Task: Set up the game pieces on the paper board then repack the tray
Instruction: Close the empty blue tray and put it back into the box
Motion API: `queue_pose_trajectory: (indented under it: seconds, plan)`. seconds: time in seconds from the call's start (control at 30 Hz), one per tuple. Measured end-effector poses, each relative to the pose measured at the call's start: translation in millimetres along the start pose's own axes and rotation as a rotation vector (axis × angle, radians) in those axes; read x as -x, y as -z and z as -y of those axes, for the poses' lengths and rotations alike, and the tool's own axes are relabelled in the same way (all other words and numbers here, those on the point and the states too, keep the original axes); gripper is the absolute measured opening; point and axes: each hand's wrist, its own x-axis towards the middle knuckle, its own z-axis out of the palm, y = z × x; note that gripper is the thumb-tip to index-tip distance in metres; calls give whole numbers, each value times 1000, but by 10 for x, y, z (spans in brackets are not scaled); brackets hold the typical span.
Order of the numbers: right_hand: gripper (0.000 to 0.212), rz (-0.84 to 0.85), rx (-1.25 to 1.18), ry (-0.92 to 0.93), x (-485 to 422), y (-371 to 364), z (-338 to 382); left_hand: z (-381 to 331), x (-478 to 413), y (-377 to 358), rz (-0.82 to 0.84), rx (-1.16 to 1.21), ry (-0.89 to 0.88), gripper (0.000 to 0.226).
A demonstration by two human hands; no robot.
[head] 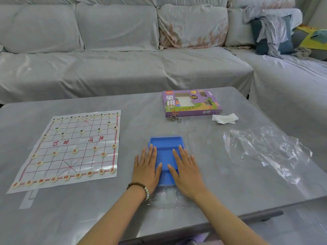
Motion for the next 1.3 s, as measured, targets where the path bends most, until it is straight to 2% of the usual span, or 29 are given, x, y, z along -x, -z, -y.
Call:
queue_pose_trajectory:
  seconds: [0.1, 0.23, 0.3, 0.4, 0.5, 0.57, 0.63, 0.73, 0.8, 0.9, 0.97, 1.03, 1.1, 1.2, 1.3]
  plan:
    - [105, 19, 72, 44, -45, -1, -32, 12, -12, -3, 29, -44, -21, 88]
    - [99, 48, 113, 53, -145, 20, -62, 20, -104, 4, 34, -25, -3, 61]
    - [91, 70, 95, 50, -206, 50, -44, 17, -165, 29, 40, -4, -9, 58]
    - [62, 41, -143, -17, -365, 134, -61, 49, -252, 80, 31, 92, -9, 56]
    - [44, -143, -456, -148, -690, 317, -142, 147, -453, 155, -103, 260, -8, 53]
    - [45, -164, -528, -241, -1006, 399, -228, 208, -675, 216, -121, 356, 4, 49]
    - [50, -123, -544, -299, -1351, 433, -282, 251, -913, 261, -55, 428, 25, 49]
    - [59, -55, -496, -395, -1830, 402, -311, 324, -1208, 268, 28, 551, 88, 51]
    - [57, -41, -396, -446, -2108, 320, -326, 375, -1341, 219, 14, 602, 132, 51]
    - [54, -54, -184, -453, -2434, 141, -267, 410, -1417, 102, -78, 619, 146, 63]
    - [47, -85, -162, -452, -2545, 35, -168, 411, -1407, 28, -101, 602, 141, 49]
    - [32, -126, -199, -408, -2575, -34, -77, 400, -1386, 7, -136, 613, 138, 41]
    - [21, -143, -250, -340, -2552, -57, -47, 416, -1381, -6, -141, 640, 141, 43]
    - [18, -129, -312, -255, -2461, -4, -89, 444, -1373, 13, -134, 680, 167, 44]
    - [15, -156, -447, -172, -2295, 199, -99, 391, -1248, 143, -198, 727, 168, 42]
